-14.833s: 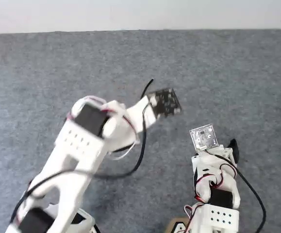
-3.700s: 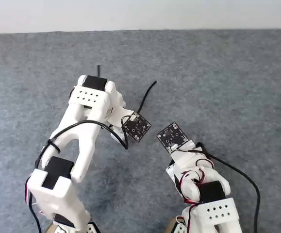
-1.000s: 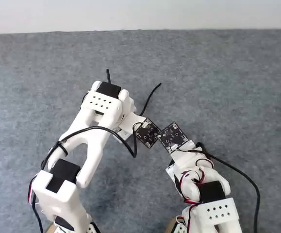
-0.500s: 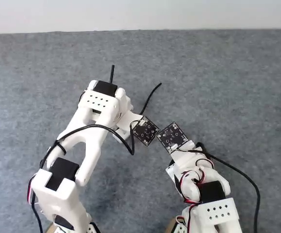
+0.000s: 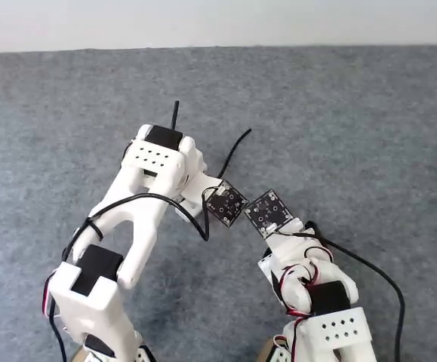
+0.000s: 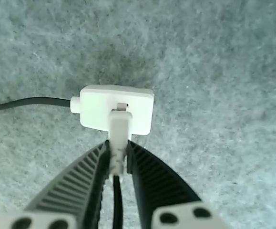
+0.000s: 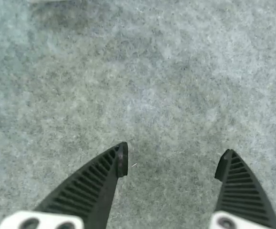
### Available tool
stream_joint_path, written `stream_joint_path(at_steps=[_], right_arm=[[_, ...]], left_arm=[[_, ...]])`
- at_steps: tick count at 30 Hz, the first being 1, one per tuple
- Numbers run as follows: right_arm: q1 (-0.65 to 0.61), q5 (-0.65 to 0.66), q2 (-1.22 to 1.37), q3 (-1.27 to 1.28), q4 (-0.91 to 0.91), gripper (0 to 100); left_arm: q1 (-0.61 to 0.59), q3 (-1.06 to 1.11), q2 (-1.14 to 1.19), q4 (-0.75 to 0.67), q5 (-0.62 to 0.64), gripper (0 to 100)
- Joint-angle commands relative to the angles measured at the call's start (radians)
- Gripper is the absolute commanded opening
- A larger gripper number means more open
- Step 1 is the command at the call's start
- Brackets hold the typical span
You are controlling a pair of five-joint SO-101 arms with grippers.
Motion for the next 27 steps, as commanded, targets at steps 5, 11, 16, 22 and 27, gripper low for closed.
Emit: stream_joint_path(at_steps=[5, 11, 16, 22, 27], right_arm=[[0.007, -0.011, -0.013, -0.012, -0.019, 31.4], [0.007, -0.011, -0.013, -0.012, -0.019, 31.4], [0.007, -0.011, -0.013, -0.012, -0.019, 31.4], [0.007, -0.011, -0.013, -0.012, -0.019, 31.4], [0.007, -0.011, -0.013, -0.012, -0.019, 31.4]], left_arm=[[0.034, 0.03, 0.114, 0.04, -0.008, 1], [0.028, 0.012, 0.114, 0.078, -0.008, 1], [0.026, -0.041, 0.114, 0.144, -0.008, 9], [0.026, -0.067, 0.12, 0.16, -0.008, 9], [0.028, -0.064, 0.123, 0.155, -0.009, 9]])
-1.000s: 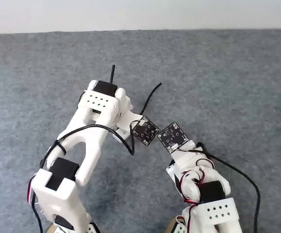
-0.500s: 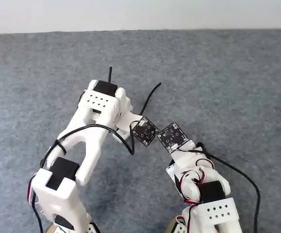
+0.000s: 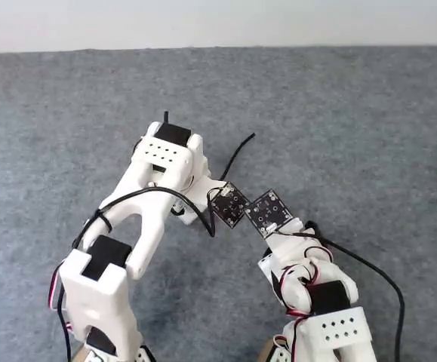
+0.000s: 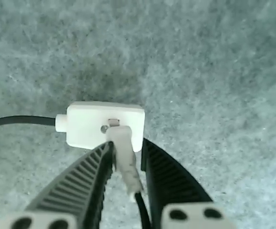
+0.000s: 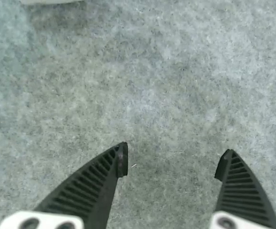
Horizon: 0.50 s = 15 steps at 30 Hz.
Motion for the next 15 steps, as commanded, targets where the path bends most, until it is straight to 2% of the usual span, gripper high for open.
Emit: stream_joint_path(at_steps=[1, 3, 15], right_arm=[[0.007, -0.011, -0.013, -0.012, -0.019, 31.4], [0.007, -0.011, -0.013, -0.012, -0.019, 31.4], [0.007, -0.011, -0.013, -0.012, -0.019, 31.4]], left_arm=[[0.021, 0.015, 0.06, 0.04, -0.009, 7], [0.025, 0.015, 0.06, 0.04, -0.009, 1], [0.026, 0.01, 0.051, 0.041, -0.008, 1]])
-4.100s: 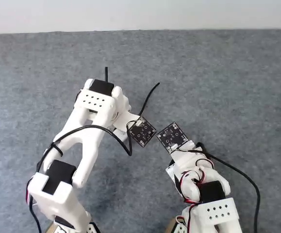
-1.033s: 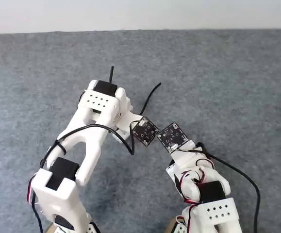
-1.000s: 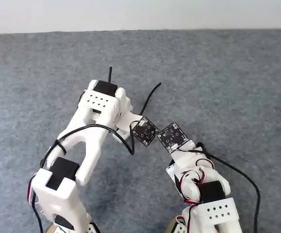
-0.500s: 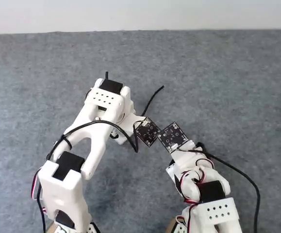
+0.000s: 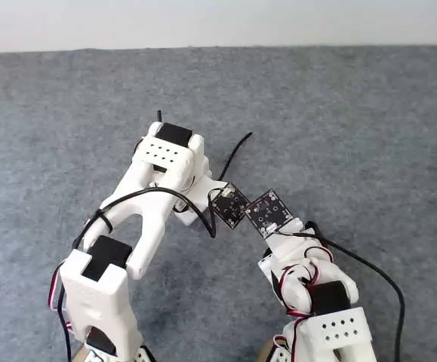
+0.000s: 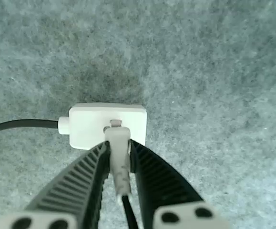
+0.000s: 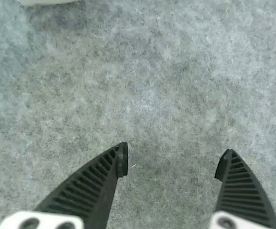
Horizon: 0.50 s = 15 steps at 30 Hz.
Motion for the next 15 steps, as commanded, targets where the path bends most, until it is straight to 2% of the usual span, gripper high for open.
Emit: stream_joint_path(at_steps=[1, 9, 15], right_arm=[[0.007, -0.011, -0.013, -0.012, -0.019, 31.4], [0.007, -0.011, -0.013, -0.012, -0.019, 31.4], [0.007, -0.011, -0.013, -0.012, -0.019, 31.4]], left_arm=[[0.02, 0.01, 0.049, 0.043, -0.008, 1], [0.02, -0.013, -0.028, 0.075, -0.012, 1], [0.035, -0.01, 0.02, 0.078, -0.012, 1]])
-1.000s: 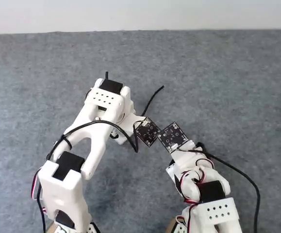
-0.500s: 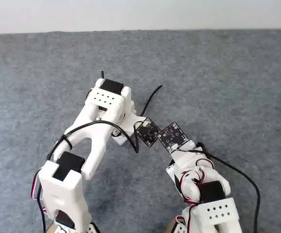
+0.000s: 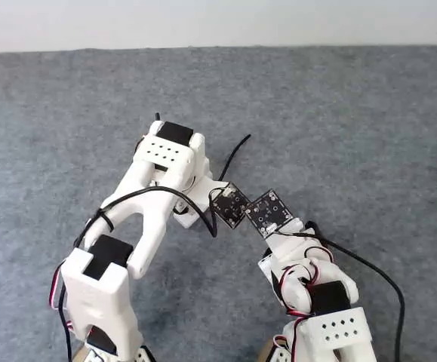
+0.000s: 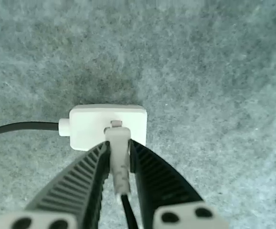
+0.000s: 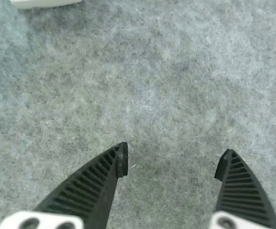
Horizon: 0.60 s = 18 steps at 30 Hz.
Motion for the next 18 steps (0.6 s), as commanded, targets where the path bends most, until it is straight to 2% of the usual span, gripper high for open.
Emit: stream_joint_path(at_steps=[1, 10, 18], right_arm=[[0.007, -0.011, -0.013, -0.012, -0.019, 31.4], [0.007, -0.011, -0.013, -0.012, -0.019, 31.4], [0.007, -0.011, -0.013, -0.012, -0.019, 31.4]], left_arm=[[0.038, 0.015, 0.048, 0.038, -0.009, 1], [0.069, 0.012, 0.077, 0.031, -0.006, 1], [0.023, 0.033, 0.132, -0.092, 0.038, 1]])
